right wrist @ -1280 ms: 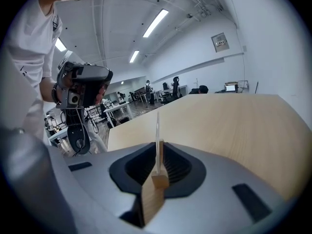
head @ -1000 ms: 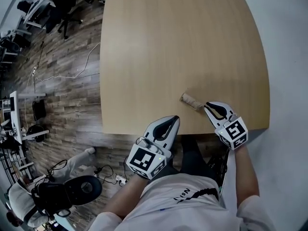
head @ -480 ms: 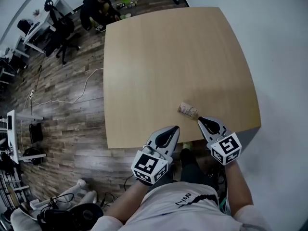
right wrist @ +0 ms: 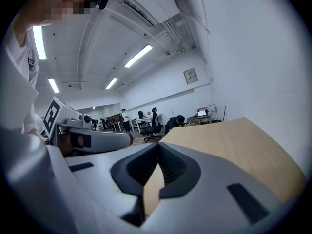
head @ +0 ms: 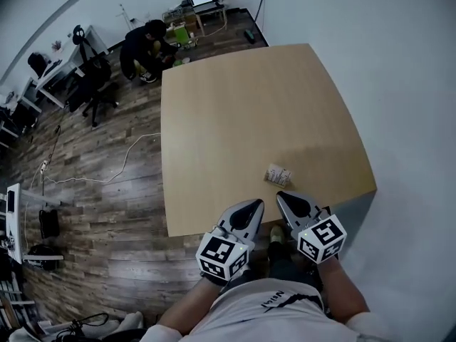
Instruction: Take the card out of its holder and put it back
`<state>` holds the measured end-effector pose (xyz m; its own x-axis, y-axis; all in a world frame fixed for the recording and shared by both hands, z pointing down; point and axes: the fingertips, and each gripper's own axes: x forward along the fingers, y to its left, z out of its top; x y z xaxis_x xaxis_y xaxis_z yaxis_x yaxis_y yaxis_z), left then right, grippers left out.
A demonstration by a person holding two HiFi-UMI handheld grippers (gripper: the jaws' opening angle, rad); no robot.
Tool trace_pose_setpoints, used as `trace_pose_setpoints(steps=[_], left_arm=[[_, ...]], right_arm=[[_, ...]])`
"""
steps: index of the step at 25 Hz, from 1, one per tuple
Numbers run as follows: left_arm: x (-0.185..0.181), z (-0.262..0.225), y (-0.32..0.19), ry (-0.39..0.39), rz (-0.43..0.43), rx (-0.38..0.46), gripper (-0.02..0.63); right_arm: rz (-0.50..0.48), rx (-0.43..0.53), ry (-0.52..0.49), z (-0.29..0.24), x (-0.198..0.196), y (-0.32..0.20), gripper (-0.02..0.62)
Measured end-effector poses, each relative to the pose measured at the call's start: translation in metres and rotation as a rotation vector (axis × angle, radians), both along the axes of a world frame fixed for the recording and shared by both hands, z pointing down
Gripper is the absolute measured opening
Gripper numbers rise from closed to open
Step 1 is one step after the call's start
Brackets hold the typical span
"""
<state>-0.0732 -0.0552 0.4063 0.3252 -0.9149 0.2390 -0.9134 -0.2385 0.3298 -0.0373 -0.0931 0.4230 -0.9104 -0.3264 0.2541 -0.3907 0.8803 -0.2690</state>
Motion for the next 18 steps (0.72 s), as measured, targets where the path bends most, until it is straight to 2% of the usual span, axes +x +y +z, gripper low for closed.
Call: trace_pose_setpoints(steps=[4, 9, 18], left_arm=[[-0.001, -0.025, 0.014, -0.002, 0.020, 0.039, 0.012], [-0.004, -0.037, 0.038, 0.009, 0.018, 0.039, 0.012], [-0.006, -0.064, 0.064, 0.011, 0.016, 0.096, 0.012]], right_arm=[[0.012, 0.023, -0.018, -0.029, -0.004, 0.019, 0.015], [0.020, 0.028, -0.037, -0.047, -0.004, 0.049, 0.015], [0.036, 0.087, -0.049, -0.074, -0.010, 0.078, 0.014]])
